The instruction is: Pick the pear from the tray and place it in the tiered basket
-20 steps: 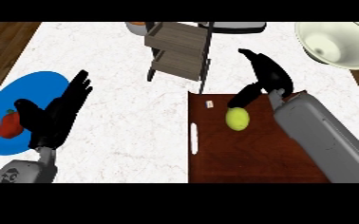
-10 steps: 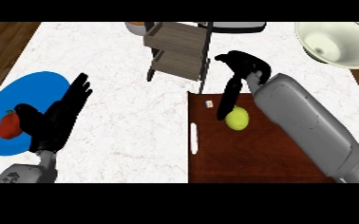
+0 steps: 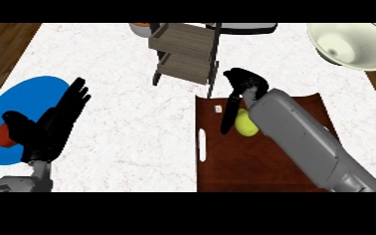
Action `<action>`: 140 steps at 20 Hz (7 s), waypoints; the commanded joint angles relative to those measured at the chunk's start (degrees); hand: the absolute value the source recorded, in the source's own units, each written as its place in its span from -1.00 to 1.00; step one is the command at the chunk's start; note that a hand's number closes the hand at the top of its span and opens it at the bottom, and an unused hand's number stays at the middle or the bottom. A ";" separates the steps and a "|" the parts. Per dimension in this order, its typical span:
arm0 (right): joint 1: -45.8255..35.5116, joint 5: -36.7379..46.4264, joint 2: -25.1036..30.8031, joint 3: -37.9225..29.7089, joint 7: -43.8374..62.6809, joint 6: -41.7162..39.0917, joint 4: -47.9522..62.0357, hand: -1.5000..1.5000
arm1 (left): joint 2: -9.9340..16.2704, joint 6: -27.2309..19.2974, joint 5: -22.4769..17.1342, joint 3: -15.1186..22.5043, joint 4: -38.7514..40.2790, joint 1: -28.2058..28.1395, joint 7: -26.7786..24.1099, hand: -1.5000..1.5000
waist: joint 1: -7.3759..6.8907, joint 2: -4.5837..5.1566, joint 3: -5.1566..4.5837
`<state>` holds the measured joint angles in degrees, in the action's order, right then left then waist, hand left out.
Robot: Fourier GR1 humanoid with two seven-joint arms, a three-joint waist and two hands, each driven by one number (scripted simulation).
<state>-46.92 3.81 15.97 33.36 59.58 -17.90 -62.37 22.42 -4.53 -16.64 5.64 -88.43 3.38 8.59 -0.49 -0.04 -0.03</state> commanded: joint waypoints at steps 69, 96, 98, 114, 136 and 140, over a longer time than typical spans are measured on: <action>-17.03 4.98 18.26 -28.93 -13.28 -0.18 -34.84 1.00 | -5.04 6.81 4.75 -7.90 -1.74 2.32 5.53 0.00 | -0.32 -0.04 -0.07; -36.16 26.15 -6.76 -23.07 -19.46 14.17 6.86 1.00 | -7.94 7.45 8.47 -7.84 -0.42 0.42 2.68 0.00 | -0.41 0.19 -0.02; -34.04 27.86 -7.18 -22.20 -20.48 15.38 7.35 1.00 | -9.14 6.03 9.60 -6.98 -1.22 0.93 3.10 0.00 | -0.12 0.12 0.00; -45.68 33.05 -9.86 -30.28 -33.76 31.56 32.03 -1.00 | -9.16 7.12 9.70 -7.13 -3.79 0.70 5.69 0.00 | -1.87 0.63 -0.04; -44.71 16.39 -0.41 -52.60 -36.66 44.88 25.47 -1.00 | -10.57 7.42 10.74 -6.89 -5.14 -2.54 4.77 0.00 | -0.50 0.14 0.04; -40.10 16.15 1.57 -52.91 -36.90 46.78 20.35 -1.00 | -10.42 6.60 11.69 -8.25 -0.71 0.37 3.73 0.00 | 0.82 -0.08 0.04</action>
<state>-89.68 20.82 14.68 -18.57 22.67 28.69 -38.77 12.56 3.14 -6.20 -2.86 -90.33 2.85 11.92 -0.41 0.05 0.00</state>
